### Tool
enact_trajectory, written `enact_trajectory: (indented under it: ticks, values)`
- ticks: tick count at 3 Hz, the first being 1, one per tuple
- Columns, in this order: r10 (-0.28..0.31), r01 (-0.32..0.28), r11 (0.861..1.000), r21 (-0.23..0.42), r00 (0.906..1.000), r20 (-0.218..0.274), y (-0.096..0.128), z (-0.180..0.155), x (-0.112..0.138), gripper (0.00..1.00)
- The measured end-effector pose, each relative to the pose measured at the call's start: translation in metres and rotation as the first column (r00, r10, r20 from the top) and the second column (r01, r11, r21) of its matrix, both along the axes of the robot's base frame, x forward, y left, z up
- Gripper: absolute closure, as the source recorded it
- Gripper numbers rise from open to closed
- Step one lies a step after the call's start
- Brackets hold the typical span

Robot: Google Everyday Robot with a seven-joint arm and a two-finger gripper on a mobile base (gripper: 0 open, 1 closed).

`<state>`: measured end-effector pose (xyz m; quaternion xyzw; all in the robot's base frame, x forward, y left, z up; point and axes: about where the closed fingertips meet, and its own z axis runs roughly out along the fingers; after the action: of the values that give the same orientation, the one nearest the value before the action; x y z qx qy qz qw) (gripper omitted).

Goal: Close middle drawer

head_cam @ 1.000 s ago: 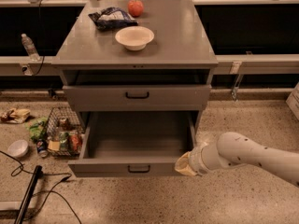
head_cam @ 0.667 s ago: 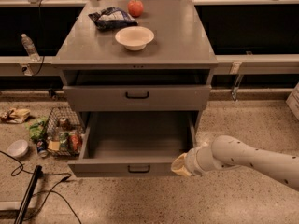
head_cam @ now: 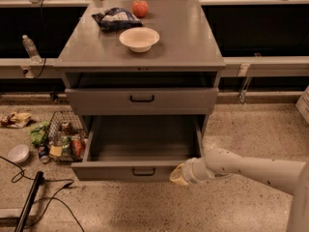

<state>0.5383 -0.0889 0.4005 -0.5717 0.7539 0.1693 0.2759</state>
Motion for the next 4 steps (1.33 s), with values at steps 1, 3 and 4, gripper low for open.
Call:
enact_trajectory:
  ticks: [1,3,4]
  values:
    - [0.025,-0.023,0.999,-0.043,0.9978,0.061,0.011,-0.026,0.005,1.0]
    - [0.045,0.001,0.988,-0.155,0.9544,0.295,0.01,-0.037,0.048,1.0]
    - [0.026,0.054,0.98,-0.193,0.9196,0.392,-0.001,-0.03,0.074,1.0]
